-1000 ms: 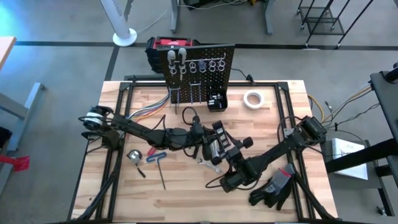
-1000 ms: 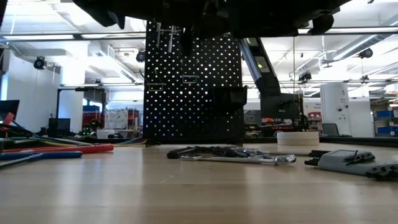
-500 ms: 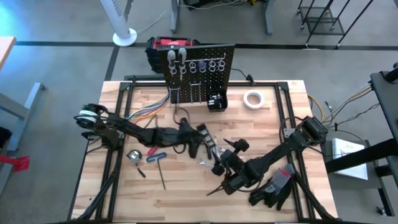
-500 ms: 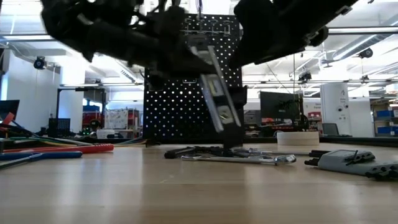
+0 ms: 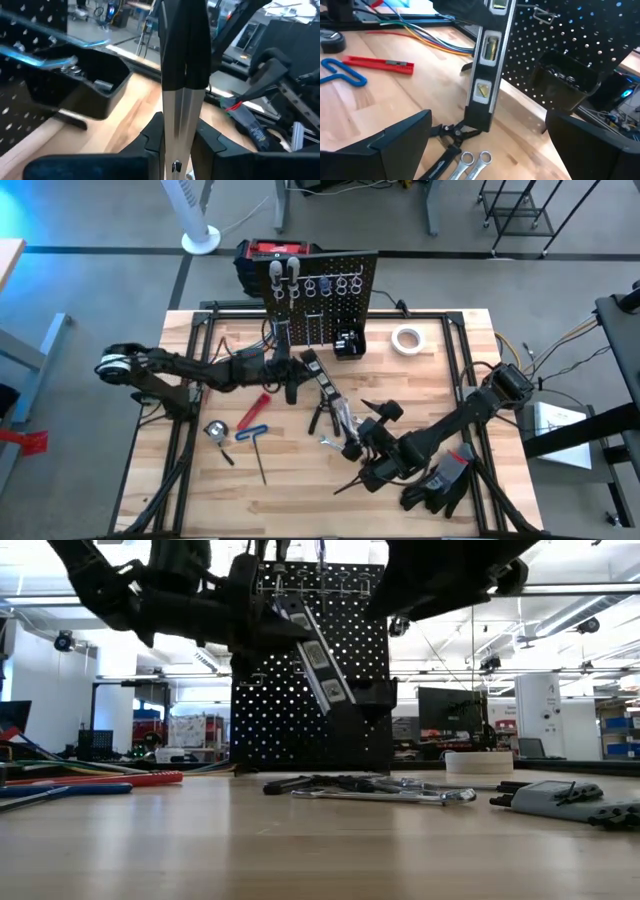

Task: Hang tools onto peg board
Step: Hang the spirit level on the peg board

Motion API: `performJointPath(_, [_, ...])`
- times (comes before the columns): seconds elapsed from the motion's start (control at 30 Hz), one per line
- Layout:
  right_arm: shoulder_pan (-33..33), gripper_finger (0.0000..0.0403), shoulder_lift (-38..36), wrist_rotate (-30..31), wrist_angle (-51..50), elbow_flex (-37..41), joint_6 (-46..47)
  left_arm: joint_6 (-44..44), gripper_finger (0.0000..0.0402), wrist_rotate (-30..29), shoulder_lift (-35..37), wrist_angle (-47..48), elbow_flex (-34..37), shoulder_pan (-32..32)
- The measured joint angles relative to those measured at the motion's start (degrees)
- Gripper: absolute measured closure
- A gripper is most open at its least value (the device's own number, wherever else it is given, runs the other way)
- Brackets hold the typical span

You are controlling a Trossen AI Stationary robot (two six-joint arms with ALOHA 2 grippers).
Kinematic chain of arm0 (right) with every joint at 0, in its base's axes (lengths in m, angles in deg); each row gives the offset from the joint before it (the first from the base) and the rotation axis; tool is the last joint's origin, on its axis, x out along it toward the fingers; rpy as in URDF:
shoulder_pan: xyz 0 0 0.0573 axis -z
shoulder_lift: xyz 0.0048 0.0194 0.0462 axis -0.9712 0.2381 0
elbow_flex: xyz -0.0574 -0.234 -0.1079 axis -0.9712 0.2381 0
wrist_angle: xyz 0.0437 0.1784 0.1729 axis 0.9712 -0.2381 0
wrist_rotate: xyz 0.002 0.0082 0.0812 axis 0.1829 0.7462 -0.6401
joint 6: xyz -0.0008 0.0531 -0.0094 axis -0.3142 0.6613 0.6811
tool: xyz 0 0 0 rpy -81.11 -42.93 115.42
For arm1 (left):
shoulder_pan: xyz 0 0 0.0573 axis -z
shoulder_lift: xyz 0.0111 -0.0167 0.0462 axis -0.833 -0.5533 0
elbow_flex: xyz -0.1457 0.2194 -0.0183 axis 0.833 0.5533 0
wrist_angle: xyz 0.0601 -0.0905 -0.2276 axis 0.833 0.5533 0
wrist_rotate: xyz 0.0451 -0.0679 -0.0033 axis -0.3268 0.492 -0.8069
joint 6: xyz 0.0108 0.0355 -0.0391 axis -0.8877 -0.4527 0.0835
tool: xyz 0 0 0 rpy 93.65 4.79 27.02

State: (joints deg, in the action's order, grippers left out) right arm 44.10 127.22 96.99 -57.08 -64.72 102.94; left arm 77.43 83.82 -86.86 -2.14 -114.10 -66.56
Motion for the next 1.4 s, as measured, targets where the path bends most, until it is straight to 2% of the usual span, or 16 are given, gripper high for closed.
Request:
performJointPath(0.17, [0.2, 0.0019, 0.0, 0.0, 0.7, 0.0, 0.0, 3.1, 0.0360, 2.2, -1.2, 6.1, -1.8, -2.6])
performJointPath(0.43, [0.6, 0.0018, 0.0, 0.0, 1.1, 0.0, -0.6, 3.9, 0.0360, 2.4, -1.9, 7.3, -2.6, -3.0])
performJointPath(0.9, [0.8, 0.0018, 0.0, -0.4, 1.1, 0.0, -0.6, -0.5, 0.0360, 2.3, -1.0, 8.1, -3.3, -3.3])
performJointPath(1.27, [1.1, 0.0018, 0.0, -0.4, 1.1, 0.0, -0.9, -3.4, 0.0360, 1.8, 3.2, 14.3, -3.3, -4.9])
performJointPath(1.4, [1.1, 0.0018, 0.0, -0.4, 1.1, 0.0, -0.9, -3.4, 0.0360, 3.9, 2.9, 14.4, -3.3, -5.8])
